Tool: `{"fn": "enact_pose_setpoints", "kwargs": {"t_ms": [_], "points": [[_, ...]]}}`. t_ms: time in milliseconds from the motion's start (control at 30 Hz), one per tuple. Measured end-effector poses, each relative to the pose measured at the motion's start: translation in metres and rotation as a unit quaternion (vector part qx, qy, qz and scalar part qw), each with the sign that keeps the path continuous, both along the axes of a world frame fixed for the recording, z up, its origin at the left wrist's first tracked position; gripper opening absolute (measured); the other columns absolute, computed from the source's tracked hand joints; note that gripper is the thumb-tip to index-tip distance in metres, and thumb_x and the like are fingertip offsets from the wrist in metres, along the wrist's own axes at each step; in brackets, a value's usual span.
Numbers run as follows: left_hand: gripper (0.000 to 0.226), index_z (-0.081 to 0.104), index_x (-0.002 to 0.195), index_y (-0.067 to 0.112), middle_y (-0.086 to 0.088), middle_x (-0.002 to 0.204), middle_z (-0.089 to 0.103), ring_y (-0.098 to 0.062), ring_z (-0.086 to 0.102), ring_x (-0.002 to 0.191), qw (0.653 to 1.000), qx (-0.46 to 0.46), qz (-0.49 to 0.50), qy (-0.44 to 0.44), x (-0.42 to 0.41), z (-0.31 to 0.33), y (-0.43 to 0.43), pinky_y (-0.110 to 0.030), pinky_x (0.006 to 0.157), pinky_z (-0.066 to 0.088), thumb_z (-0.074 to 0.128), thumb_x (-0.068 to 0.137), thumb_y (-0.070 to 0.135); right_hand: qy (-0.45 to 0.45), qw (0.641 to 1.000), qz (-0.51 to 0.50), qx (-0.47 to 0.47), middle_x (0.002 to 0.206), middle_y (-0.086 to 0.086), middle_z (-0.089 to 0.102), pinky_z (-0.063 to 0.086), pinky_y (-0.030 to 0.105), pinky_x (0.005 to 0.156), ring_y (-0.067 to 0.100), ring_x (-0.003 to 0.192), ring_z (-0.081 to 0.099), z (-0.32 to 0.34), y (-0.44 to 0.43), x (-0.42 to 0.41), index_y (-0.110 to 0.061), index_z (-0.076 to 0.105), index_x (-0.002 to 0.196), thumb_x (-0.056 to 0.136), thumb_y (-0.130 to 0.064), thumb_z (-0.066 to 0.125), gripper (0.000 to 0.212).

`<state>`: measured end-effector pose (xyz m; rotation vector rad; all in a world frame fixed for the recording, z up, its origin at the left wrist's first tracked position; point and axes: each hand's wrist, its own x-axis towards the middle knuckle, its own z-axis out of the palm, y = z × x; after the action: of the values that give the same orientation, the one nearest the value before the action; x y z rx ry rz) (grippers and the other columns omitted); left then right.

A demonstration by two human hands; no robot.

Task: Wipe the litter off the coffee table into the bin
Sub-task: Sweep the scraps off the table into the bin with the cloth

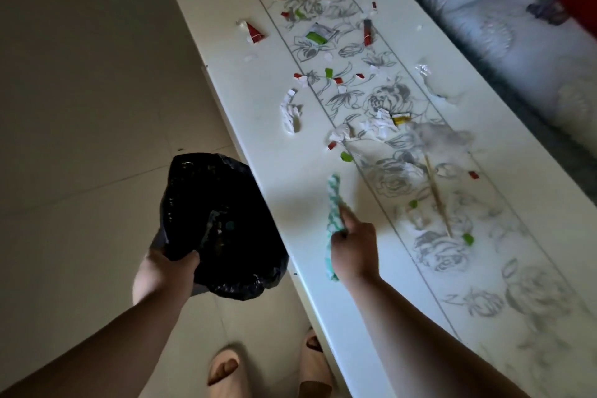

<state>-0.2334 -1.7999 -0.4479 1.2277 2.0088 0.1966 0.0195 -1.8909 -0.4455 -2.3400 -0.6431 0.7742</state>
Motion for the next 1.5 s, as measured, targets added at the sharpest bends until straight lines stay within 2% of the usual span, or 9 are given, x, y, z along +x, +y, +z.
{"fn": "enact_pose_setpoints", "kwargs": {"t_ms": [233, 433, 533, 667, 767, 867, 1000, 1233, 1500], "points": [[0.035, 0.061, 0.108, 0.009, -0.017, 0.077, 0.061, -0.038, 0.056, 0.066, 0.997, 0.059, 0.024, 0.035, 0.028, -0.009, -0.001, -0.041, 0.063, 0.046, 0.066, 0.076, 0.022, -0.194, 0.948, -0.249, -0.049, 0.110, 0.034, 0.063, 0.047, 0.039, 0.090, 0.047, 0.101, 0.060, 0.008, -0.079, 0.117, -0.007, 0.054, 0.131, 0.085, -0.005, 0.048, 0.046], [0.046, 0.068, 0.109, 0.010, -0.021, 0.072, 0.066, -0.034, 0.057, 0.055, 0.994, 0.076, 0.057, 0.049, 0.030, -0.025, -0.008, -0.035, 0.053, 0.046, 0.063, 0.067, 0.028, -0.084, 0.914, -0.328, -0.224, 0.125, 0.031, 0.052, 0.045, 0.039, 0.089, 0.044, 0.111, 0.052, -0.014, -0.130, 0.202, -0.013, 0.051, 0.129, 0.086, -0.008, 0.046, 0.043], [0.042, 0.068, 0.090, 0.010, -0.019, 0.066, 0.066, -0.038, 0.061, 0.054, 0.993, 0.075, 0.074, 0.045, 0.029, -0.032, -0.013, -0.036, 0.051, 0.048, 0.056, 0.059, 0.036, -0.055, 0.924, -0.292, -0.241, 0.111, 0.030, 0.058, 0.053, 0.046, 0.087, 0.041, 0.108, 0.057, -0.024, -0.127, 0.224, -0.007, 0.053, 0.120, 0.082, -0.005, 0.047, 0.038], [0.037, 0.066, 0.081, 0.009, -0.018, 0.059, 0.062, -0.036, 0.058, 0.049, 0.992, 0.080, 0.077, 0.060, 0.030, -0.034, -0.016, -0.035, 0.049, 0.046, 0.056, 0.059, 0.037, -0.074, 0.959, -0.178, -0.210, 0.119, 0.022, 0.057, 0.056, 0.047, 0.083, 0.042, 0.102, 0.058, -0.020, -0.089, 0.226, -0.021, 0.053, 0.126, 0.088, -0.008, 0.037, 0.043], [0.040, 0.067, 0.087, 0.013, -0.018, 0.066, 0.067, -0.039, 0.062, 0.056, 0.992, 0.073, 0.075, 0.064, 0.031, -0.033, -0.016, -0.044, 0.053, 0.052, 0.055, 0.057, 0.037, -0.072, 0.977, -0.079, -0.184, 0.119, 0.018, 0.059, 0.059, 0.036, 0.075, 0.038, 0.095, 0.063, -0.018, -0.053, 0.205, -0.027, 0.052, 0.128, 0.090, -0.006, 0.032, 0.048], [0.050, 0.067, 0.104, 0.017, -0.016, 0.075, 0.069, -0.040, 0.064, 0.064, 0.992, 0.085, 0.053, 0.072, 0.035, -0.028, -0.016, -0.039, 0.057, 0.051, 0.055, 0.059, 0.035, -0.071, 0.980, -0.010, -0.186, 0.128, 0.021, 0.047, 0.051, 0.038, 0.093, 0.041, 0.107, 0.056, -0.019, -0.024, 0.180, -0.029, 0.044, 0.137, 0.087, -0.006, 0.033, 0.056], [0.045, 0.065, 0.111, 0.013, -0.013, 0.072, 0.062, -0.037, 0.057, 0.063, 0.992, 0.094, 0.051, 0.074, 0.037, -0.022, -0.015, -0.035, 0.058, 0.044, 0.063, 0.068, 0.025, -0.073, 0.980, 0.050, -0.180, 0.128, 0.019, 0.042, 0.049, 0.039, 0.096, 0.039, 0.108, 0.054, -0.021, 0.002, 0.149, -0.029, 0.039, 0.140, 0.084, -0.008, 0.039, 0.060], [0.035, 0.061, 0.103, 0.006, -0.022, 0.082, 0.066, -0.042, 0.061, 0.072, 0.994, 0.063, 0.074, 0.044, 0.034, -0.024, -0.012, -0.039, 0.063, 0.047, 0.065, 0.073, 0.024, -0.061, 0.985, 0.067, -0.150, 0.128, 0.018, 0.040, 0.040, 0.034, 0.098, 0.039, 0.111, 0.052, -0.026, 0.031, 0.090, -0.028, 0.038, 0.140, 0.087, -0.014, 0.043, 0.056], [0.028, 0.062, 0.096, 0.014, -0.010, 0.070, 0.069, -0.033, 0.064, 0.061, 0.996, 0.037, 0.078, -0.006, 0.024, -0.032, -0.009, -0.031, 0.053, 0.045, 0.060, 0.070, 0.023, -0.020, 0.989, 0.096, -0.109, 0.128, 0.018, 0.042, 0.039, 0.029, 0.098, 0.034, 0.111, 0.051, -0.024, 0.054, 0.023, -0.023, 0.032, 0.143, 0.090, -0.015, 0.043, 0.055]]}}
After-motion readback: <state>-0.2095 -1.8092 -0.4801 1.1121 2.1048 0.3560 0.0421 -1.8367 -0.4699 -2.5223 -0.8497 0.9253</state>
